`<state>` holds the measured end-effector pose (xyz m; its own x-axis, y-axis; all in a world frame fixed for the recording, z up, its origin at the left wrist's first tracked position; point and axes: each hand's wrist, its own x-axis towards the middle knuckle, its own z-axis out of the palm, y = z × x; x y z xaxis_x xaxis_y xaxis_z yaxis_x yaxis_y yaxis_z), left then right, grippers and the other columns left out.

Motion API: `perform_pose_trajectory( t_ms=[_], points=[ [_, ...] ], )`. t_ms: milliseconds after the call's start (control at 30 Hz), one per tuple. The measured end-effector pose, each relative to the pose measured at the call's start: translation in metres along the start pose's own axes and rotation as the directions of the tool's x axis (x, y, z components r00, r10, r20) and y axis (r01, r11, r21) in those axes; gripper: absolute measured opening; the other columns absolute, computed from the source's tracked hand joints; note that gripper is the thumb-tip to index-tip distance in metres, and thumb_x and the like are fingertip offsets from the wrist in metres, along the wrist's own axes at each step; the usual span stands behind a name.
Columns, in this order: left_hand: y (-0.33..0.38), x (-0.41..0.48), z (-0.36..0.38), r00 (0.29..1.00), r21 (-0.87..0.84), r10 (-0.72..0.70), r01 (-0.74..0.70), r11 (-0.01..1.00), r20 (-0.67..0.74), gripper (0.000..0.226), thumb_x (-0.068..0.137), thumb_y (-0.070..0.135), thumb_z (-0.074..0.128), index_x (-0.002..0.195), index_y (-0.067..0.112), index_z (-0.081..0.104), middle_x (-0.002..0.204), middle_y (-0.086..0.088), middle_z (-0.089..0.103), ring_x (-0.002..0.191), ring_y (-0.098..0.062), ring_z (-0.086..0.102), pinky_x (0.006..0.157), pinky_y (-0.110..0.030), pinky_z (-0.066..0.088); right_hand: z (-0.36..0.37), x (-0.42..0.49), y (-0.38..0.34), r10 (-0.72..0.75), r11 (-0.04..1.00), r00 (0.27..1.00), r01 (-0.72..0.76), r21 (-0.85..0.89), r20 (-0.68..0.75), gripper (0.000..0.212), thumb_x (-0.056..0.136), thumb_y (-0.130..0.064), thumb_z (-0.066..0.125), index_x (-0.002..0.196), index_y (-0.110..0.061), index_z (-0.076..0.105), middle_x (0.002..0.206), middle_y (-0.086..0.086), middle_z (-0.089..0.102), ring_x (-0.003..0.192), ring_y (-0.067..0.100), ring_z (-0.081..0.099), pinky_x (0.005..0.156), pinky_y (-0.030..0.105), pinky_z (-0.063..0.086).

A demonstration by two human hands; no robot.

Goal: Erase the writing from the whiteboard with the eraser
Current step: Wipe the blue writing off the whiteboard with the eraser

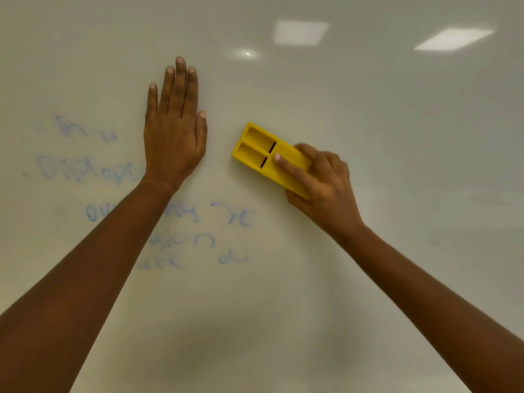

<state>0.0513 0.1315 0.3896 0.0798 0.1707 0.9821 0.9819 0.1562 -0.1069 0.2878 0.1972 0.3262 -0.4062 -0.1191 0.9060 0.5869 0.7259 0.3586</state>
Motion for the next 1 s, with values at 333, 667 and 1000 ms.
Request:
perform_pose_trajectory(
  t_ms=[333, 667, 1000],
  points=[
    [-0.008, -0.002, 0.002, 1.000, -0.013, 0.019, -0.019, 1.000, 0.007, 0.052, 0.096, 0.022, 0.024, 0.144, 0.003, 0.016, 0.152, -0.018, 0.017, 0.141, -0.027, 0.013, 0.114, -0.041, 0.005, 0.034, -0.085, -0.055, -0.428, 0.904, 0.864, 0.404, 0.142, 0.266, 0.036, 0.085, -0.022, 0.059, 0.118, -0.035, 0.061, 0.116, 0.004, 0.067, 0.087, 0.027, 0.065, 0.072, 0.030, 0.050],
    [-0.052, -0.008, -0.011, 1.000, -0.004, -0.009, 0.009, 1.000, 0.025, 0.053, 0.096, 0.022, 0.024, 0.144, 0.001, 0.015, 0.152, -0.021, 0.015, 0.141, -0.028, 0.012, 0.113, -0.042, 0.006, 0.004, 0.033, -0.013, -0.184, 0.983, 0.981, 0.185, -0.012, 0.067, 0.035, 0.084, -0.027, 0.061, 0.118, -0.020, 0.062, 0.117, 0.021, 0.062, 0.088, 0.038, 0.064, 0.074, 0.039, 0.050],
    [-0.076, -0.012, -0.013, 1.000, -0.046, -0.014, 0.014, 0.999, 0.020, 0.053, 0.095, 0.019, 0.027, 0.143, 0.000, 0.016, 0.151, -0.021, 0.016, 0.140, -0.027, 0.013, 0.114, -0.042, 0.006, 0.041, 0.004, -0.073, -0.211, 0.977, 0.971, 0.204, 0.067, 0.112, 0.038, 0.080, -0.027, 0.055, 0.117, -0.023, 0.062, 0.116, 0.020, 0.063, 0.092, 0.032, 0.055, 0.077, 0.034, 0.042]
  ],
)
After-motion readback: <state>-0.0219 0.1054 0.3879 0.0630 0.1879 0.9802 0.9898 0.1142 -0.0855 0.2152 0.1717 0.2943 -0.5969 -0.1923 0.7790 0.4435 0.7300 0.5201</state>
